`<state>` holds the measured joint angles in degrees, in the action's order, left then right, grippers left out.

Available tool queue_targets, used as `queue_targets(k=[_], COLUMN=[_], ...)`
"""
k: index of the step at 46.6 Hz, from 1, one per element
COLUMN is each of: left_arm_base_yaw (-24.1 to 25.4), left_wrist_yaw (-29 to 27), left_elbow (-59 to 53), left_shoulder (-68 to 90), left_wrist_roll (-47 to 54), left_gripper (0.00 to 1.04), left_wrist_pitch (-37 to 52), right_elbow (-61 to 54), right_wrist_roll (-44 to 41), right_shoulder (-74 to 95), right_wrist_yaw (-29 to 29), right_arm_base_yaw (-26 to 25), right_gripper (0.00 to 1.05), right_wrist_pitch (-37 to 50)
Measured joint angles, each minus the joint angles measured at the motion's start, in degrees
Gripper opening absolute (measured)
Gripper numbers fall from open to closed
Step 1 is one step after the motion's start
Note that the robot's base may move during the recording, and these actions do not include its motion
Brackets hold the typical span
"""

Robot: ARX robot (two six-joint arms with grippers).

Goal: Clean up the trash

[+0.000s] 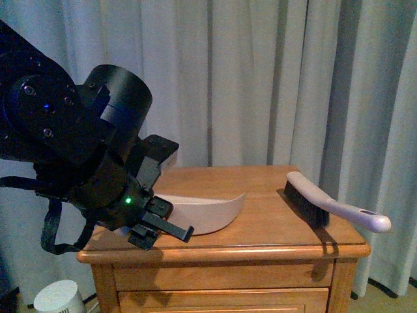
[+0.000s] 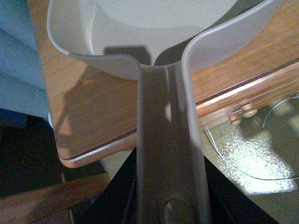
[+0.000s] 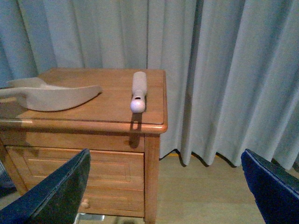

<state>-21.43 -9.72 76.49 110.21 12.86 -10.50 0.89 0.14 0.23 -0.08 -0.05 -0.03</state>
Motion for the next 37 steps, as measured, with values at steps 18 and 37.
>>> queue_targets(k=[18,37], left_arm_base_yaw=[4.0,12.7], left_wrist_yaw=[4.9,16.6], left_elbow=[-2.1,-17.9], left_shoulder=[-11.1,-40.3], left_wrist_roll=[1.7,2.3], left_gripper=[0.28,0.28], left_wrist_pitch=[4.3,16.3], right_elbow=[0.0,0.0], right_wrist_roll=[0.0,0.0], right_shoulder=[0.0,0.0], right_wrist_yaw=[0.0,0.0], right_arm_base_yaw=[0.0,0.0], right_gripper=[0.97,0.97], right_wrist_pitch=[0.0,0.0])
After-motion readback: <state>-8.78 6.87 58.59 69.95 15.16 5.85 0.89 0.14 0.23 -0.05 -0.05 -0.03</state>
